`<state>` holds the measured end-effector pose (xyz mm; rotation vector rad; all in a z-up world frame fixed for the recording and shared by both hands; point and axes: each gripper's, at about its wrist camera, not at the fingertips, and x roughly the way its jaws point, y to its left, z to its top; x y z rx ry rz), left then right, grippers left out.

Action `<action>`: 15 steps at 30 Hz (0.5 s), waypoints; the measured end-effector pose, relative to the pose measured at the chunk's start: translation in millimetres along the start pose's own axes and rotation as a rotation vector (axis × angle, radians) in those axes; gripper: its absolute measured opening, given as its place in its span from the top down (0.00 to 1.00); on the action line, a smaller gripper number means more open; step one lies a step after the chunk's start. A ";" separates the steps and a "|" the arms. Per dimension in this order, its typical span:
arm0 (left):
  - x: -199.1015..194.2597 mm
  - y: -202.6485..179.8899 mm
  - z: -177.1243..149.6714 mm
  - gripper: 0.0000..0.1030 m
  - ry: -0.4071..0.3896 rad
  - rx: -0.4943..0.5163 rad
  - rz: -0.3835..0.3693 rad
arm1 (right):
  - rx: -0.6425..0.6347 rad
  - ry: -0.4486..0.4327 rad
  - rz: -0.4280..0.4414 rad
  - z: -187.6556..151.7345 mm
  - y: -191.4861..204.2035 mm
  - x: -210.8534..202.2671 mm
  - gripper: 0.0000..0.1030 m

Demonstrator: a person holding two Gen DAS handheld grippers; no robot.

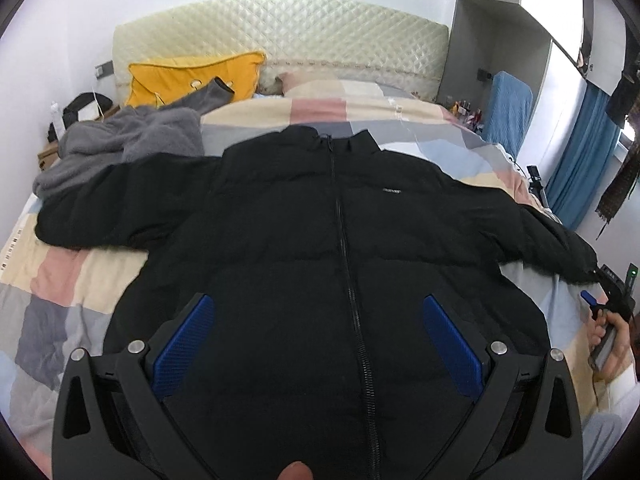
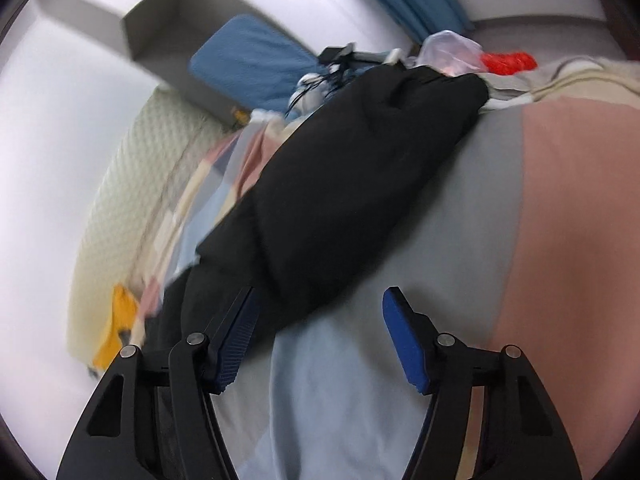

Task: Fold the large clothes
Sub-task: 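Close the right tool on the sleeve cuff and lift it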

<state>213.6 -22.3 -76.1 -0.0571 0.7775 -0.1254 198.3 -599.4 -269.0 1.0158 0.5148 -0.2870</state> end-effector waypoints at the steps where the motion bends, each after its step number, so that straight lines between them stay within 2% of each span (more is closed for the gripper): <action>1: 2.0 1.5 -0.3 0.00 0.005 -0.005 -0.011 | 0.033 -0.014 -0.004 5.6 -6.4 2.4 0.39; 3: 6.8 3.1 -1.3 0.00 0.016 -0.021 -0.019 | 0.084 -0.014 -0.023 13.9 -16.8 11.1 0.37; 5: 11.5 2.9 -2.4 0.00 0.025 -0.025 -0.014 | 0.154 -0.009 -0.004 22.0 -29.4 21.2 0.37; 8: 20.3 2.7 -3.6 0.00 0.050 -0.038 -0.030 | 0.213 -0.051 0.035 35.7 -39.8 28.3 0.36; 14: 32.8 3.4 -1.2 0.00 0.090 -0.027 -0.038 | 0.157 -0.071 0.028 63.4 -23.2 48.6 0.35; 15: 33.3 4.2 1.0 0.00 0.088 -0.023 -0.034 | 0.133 -0.073 0.006 68.3 -17.2 50.9 0.41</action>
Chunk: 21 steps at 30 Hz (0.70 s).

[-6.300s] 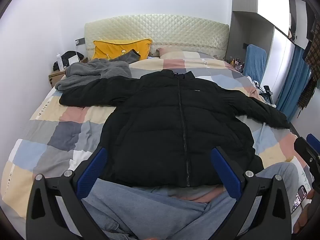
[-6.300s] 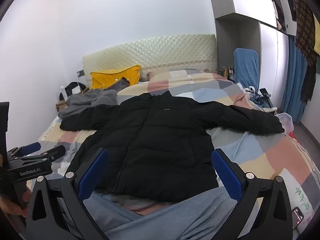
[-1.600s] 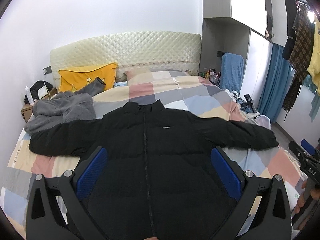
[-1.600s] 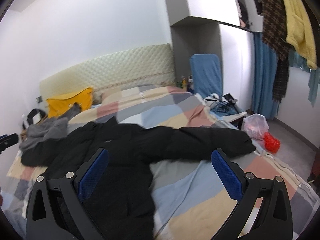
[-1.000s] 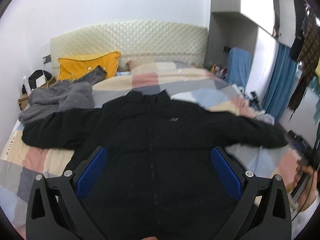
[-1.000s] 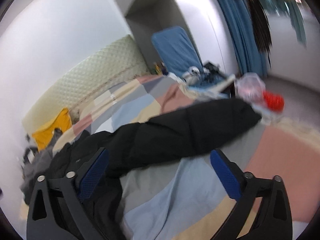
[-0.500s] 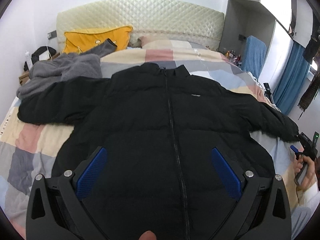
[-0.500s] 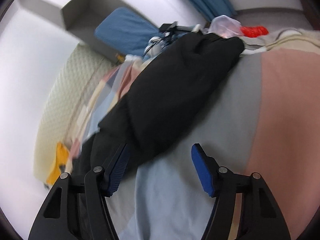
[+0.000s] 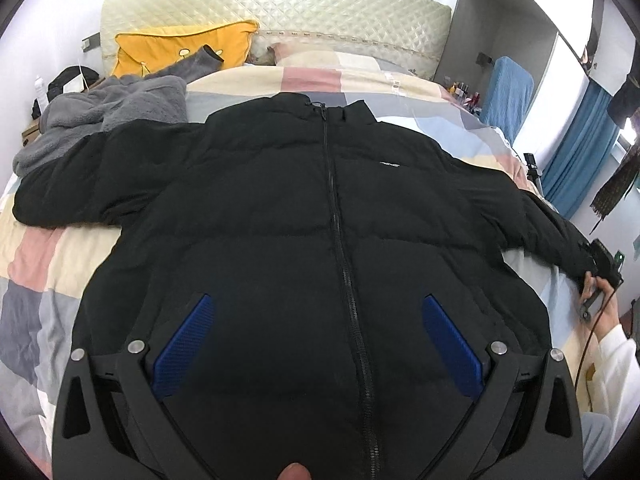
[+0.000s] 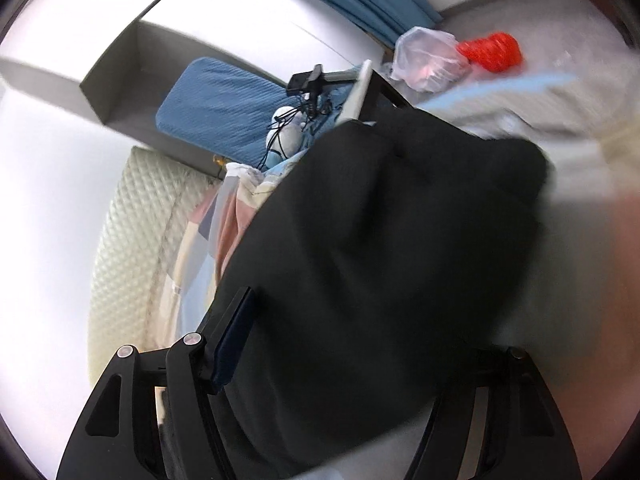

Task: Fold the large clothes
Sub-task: 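Close the right tool on the sleeve cuff and lift it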

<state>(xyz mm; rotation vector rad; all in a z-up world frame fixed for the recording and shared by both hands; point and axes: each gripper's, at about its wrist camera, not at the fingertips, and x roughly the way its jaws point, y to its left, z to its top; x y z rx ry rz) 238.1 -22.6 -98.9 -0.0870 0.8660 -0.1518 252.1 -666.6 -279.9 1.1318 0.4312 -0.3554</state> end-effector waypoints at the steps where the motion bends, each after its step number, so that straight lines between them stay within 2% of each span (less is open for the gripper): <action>1: 0.1 1.2 2.6 0.00 -0.003 0.003 0.006 | -0.029 -0.010 -0.022 4.7 5.9 1.8 0.64; 2: 0.2 2.1 4.6 0.00 -0.007 0.004 0.010 | -0.060 -0.019 -0.046 7.6 12.1 1.3 0.75; 4: -2.2 5.2 9.0 0.00 -0.026 0.004 0.021 | -0.108 -0.029 -0.075 20.3 23.6 0.3 0.88; 7: -7.4 11.8 11.7 0.00 -0.059 -0.003 0.030 | -0.142 -0.057 -0.094 35.9 39.5 -7.4 0.93; 15: -14.1 34.2 7.8 0.00 -0.091 0.013 0.060 | -0.316 -0.165 -0.141 49.6 124.8 -40.9 0.95; 21: -21.4 53.7 -1.7 0.00 -0.102 -0.022 0.048 | -0.499 -0.263 -0.057 16.4 236.8 -82.9 0.93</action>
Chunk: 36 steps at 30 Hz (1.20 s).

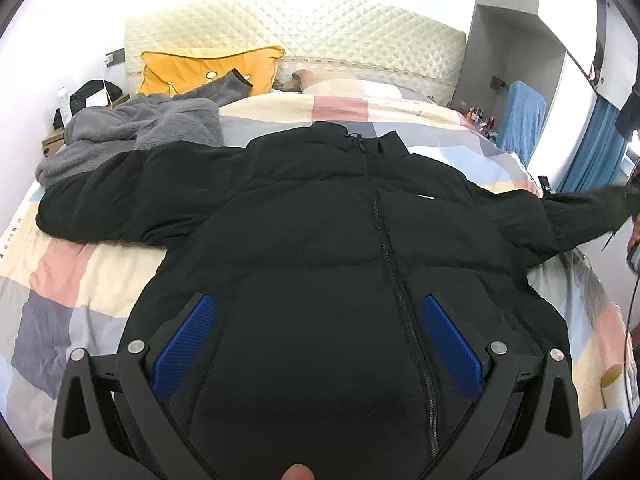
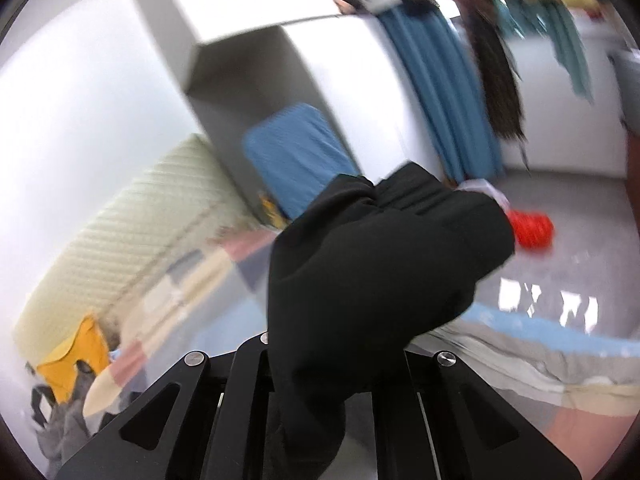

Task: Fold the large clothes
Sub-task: 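Close the right tool on the sleeve cuff and lift it, then carry the sleeve with the right tool across the jacket body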

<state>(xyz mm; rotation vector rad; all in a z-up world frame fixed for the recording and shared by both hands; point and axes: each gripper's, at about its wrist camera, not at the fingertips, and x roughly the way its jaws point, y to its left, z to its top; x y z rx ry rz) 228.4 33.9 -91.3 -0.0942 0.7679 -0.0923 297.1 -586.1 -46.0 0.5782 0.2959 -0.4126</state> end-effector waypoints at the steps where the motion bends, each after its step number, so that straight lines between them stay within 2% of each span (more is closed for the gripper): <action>1: -3.3 2.0 -3.7 0.00 -0.005 -0.002 -0.003 | -0.018 -0.020 0.028 2.0 21.5 -10.3 0.92; 5: -14.5 7.2 -14.3 0.00 -0.029 -0.003 0.011 | -0.106 -0.078 0.118 -5.4 99.6 -46.5 0.92; 9: -21.2 11.9 -15.7 0.00 -0.057 0.009 0.032 | -0.207 -0.074 0.233 -28.9 183.6 -71.0 0.92; 13: -21.9 22.0 -19.6 0.00 -0.040 -0.014 0.014 | -0.335 -0.023 0.336 -67.0 270.8 -88.6 0.92; 17: -25.3 26.3 -26.4 0.00 -0.049 0.013 0.053 | -0.474 0.038 0.437 -113.1 344.5 -92.3 0.92; 21: -29.3 35.4 -28.3 0.00 -0.070 0.019 0.083 | -0.585 0.129 0.510 -178.2 408.8 -86.5 0.92; 26: -27.9 53.5 -30.1 0.00 -0.087 0.017 0.142 | -0.696 0.232 0.562 -269.8 459.7 -78.2 0.92; 29: -22.9 70.1 -31.2 0.00 -0.070 -0.028 0.137 | -0.771 0.297 0.570 -325.3 477.6 -64.6 0.92; 34: -11.3 84.8 -33.2 0.00 -0.035 -0.073 0.122 | -0.862 0.401 0.560 -408.1 479.1 -38.7 0.91; 36: -7.1 88.0 -34.0 0.00 -0.026 -0.082 0.121 | -0.888 0.430 0.542 -431.3 476.9 -33.7 0.91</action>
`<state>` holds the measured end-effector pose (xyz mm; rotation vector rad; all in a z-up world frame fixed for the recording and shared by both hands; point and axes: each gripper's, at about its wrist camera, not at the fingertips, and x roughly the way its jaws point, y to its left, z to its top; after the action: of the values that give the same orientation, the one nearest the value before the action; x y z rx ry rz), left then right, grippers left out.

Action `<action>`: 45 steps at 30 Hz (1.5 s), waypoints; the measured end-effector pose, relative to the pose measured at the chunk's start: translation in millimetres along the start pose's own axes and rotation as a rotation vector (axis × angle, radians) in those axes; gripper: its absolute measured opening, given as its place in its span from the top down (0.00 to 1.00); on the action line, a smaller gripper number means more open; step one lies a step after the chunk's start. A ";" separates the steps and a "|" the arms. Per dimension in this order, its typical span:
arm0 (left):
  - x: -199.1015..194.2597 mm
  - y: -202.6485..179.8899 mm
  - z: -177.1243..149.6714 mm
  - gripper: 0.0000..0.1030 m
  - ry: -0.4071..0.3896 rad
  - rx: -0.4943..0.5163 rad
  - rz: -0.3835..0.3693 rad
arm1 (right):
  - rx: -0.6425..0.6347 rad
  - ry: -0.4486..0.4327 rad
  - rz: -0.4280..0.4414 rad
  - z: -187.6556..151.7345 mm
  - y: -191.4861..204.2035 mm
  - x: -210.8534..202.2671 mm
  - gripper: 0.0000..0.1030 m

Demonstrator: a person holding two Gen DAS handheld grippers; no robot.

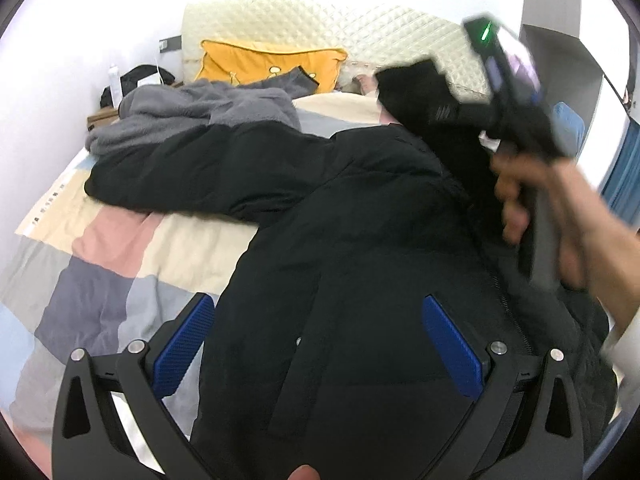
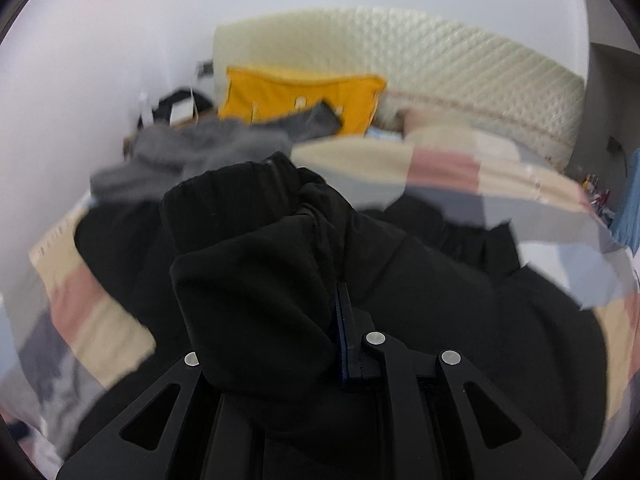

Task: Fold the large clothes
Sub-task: 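Carry the sleeve with the right tool across the jacket body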

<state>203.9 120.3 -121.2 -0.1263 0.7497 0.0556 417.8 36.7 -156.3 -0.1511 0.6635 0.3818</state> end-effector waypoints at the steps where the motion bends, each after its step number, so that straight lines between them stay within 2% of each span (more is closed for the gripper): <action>1: 2.4 1.7 -0.6 0.00 0.006 -0.005 -0.003 | -0.002 0.028 -0.001 -9.8 2.2 13.2 0.91; 5: 7.8 5.2 -2.3 0.00 0.014 -0.015 -0.005 | -0.009 0.090 0.000 -37.9 17.6 34.2 0.90; 8: 11.5 8.6 -4.1 0.00 0.022 -0.023 -0.004 | 0.006 0.099 0.017 -41.6 18.0 37.2 0.87; 12: 15.4 9.9 -4.7 0.00 0.034 -0.029 -0.002 | 0.044 0.101 0.084 -35.7 10.1 27.1 0.74; 14: 15.1 9.1 -5.1 0.00 0.032 -0.030 -0.005 | 0.039 0.087 0.110 -32.3 9.4 15.8 0.61; 15: 14.9 8.5 -5.4 0.00 0.031 -0.028 -0.006 | 0.038 0.078 0.120 -30.3 8.2 9.7 0.47; 17: 14.3 7.3 -5.6 0.00 0.028 -0.023 -0.009 | 0.037 0.052 0.133 -28.3 3.7 -6.1 0.37; 21: 9.2 2.6 -6.0 0.00 0.013 -0.007 -0.010 | 0.031 0.002 0.128 -29.6 -12.5 -37.6 0.36; 25: 1.9 -2.6 -5.6 0.00 -0.008 0.011 -0.009 | 0.080 -0.048 0.096 -35.2 -46.7 -69.0 0.33; 34: -6.5 -10.9 -3.9 0.00 -0.038 0.018 -0.008 | 0.216 -0.137 -0.064 -73.1 -150.5 -129.4 0.31; 38: -6.3 -19.2 -5.9 0.00 -0.039 0.031 -0.015 | 0.270 -0.107 -0.124 -105.2 -190.2 -134.4 0.29; 40: -4.5 -21.7 -7.3 0.00 -0.033 0.035 -0.025 | 0.313 -0.062 -0.159 -122.9 -211.5 -129.4 0.29; 45: 1.9 -27.5 -7.8 0.00 -0.013 0.040 -0.030 | 0.355 0.034 -0.192 -146.4 -235.5 -113.5 0.29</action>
<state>202.6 92.0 -125.6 -0.0989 0.7356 0.0129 344.7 -251.2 -195.6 0.1161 0.7335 0.0735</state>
